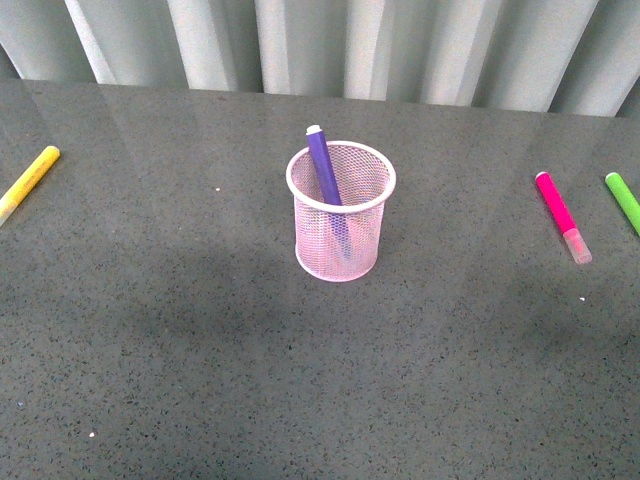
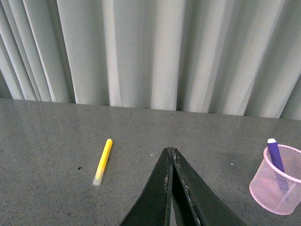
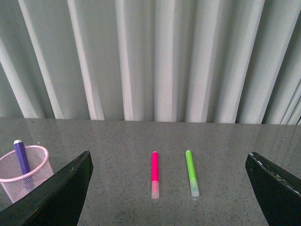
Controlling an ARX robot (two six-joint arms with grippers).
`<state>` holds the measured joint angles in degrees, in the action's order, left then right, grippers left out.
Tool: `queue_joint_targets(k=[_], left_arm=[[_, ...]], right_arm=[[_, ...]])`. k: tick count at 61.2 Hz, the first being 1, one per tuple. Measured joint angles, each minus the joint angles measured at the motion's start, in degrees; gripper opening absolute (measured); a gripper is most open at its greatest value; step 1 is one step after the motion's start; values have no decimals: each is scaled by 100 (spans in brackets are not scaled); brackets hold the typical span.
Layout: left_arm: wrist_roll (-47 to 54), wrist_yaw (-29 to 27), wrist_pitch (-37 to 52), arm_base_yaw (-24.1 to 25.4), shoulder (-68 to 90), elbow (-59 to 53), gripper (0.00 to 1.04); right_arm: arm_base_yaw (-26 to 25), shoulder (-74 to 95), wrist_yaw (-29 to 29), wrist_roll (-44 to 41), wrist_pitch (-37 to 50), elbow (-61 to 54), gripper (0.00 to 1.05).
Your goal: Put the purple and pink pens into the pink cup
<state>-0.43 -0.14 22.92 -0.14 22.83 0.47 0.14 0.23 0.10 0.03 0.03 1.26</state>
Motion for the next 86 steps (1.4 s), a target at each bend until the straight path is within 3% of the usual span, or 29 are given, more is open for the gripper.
queue_joint_targets(k=[39, 46, 63, 75, 81, 86], left_arm=[[0, 0, -1279, 0, -1292, -2, 4], [0, 4, -2238, 0, -2087, 2, 4], [-2, 9, -2288, 0, -2260, 2, 4], [0, 9, -2288, 0, -2260, 2, 40], [-2, 2, -2288, 0, -2260, 2, 58], [0, 11, -2288, 0, -2262, 2, 72]], right_arm=[[0, 0, -2, 0, 0, 0, 98], [0, 0, 0, 0, 0, 0, 98], [0, 0, -2, 0, 0, 0, 98], [0, 0, -2, -2, 0, 0, 98], [249, 765, 1261, 2, -1047, 422, 98], [-59, 1725, 1211, -205, -839, 597, 98]])
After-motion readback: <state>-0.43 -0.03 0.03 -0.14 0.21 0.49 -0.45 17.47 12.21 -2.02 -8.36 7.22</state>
